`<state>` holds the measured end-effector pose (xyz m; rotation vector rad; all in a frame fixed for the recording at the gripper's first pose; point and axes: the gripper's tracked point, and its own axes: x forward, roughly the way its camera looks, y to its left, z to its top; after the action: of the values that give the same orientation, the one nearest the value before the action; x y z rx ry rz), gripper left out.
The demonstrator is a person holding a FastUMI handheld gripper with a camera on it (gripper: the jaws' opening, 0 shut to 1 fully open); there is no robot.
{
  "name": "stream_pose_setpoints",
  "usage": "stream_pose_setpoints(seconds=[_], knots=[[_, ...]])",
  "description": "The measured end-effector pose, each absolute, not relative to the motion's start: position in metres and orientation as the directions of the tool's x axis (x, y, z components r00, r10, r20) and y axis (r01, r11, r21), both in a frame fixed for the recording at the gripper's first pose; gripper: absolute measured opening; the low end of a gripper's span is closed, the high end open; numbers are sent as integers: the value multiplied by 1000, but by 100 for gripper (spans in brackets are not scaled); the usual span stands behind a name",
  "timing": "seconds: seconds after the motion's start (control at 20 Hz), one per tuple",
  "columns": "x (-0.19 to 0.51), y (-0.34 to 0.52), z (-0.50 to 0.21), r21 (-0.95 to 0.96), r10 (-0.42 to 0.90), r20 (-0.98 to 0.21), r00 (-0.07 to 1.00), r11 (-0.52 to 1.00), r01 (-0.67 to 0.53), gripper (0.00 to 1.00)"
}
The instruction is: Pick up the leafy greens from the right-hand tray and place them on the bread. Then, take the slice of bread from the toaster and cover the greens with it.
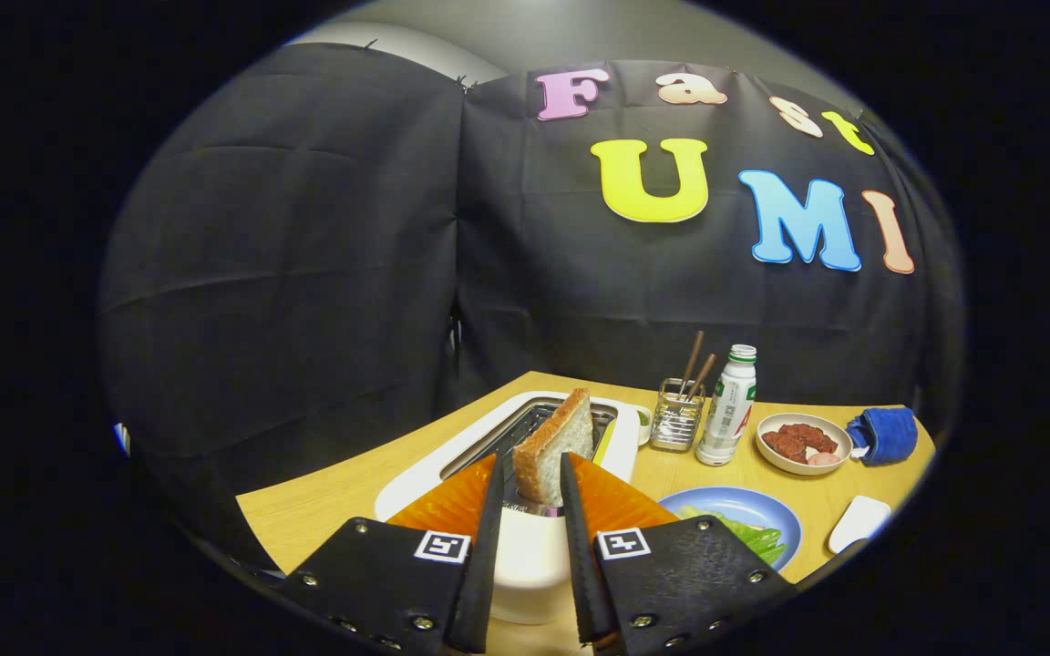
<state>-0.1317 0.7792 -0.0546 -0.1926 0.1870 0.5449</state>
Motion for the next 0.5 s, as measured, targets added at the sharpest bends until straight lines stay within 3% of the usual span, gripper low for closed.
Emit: stream_pose_setpoints(seconds=[0.25,0.35,0.4,0.45,0.5], knots=[[-115,785,-57,-164,418,-217,882,875,-455,34],[-112,785,-55,-135,417,-209,884,883,-449,16],[-109,785,-52,-124,412,-204,888,889,-441,16],[-104,786,-55,-123,414,-208,886,888,-443,7],[-109,786,-53,-116,430,-217,876,880,-461,7]])
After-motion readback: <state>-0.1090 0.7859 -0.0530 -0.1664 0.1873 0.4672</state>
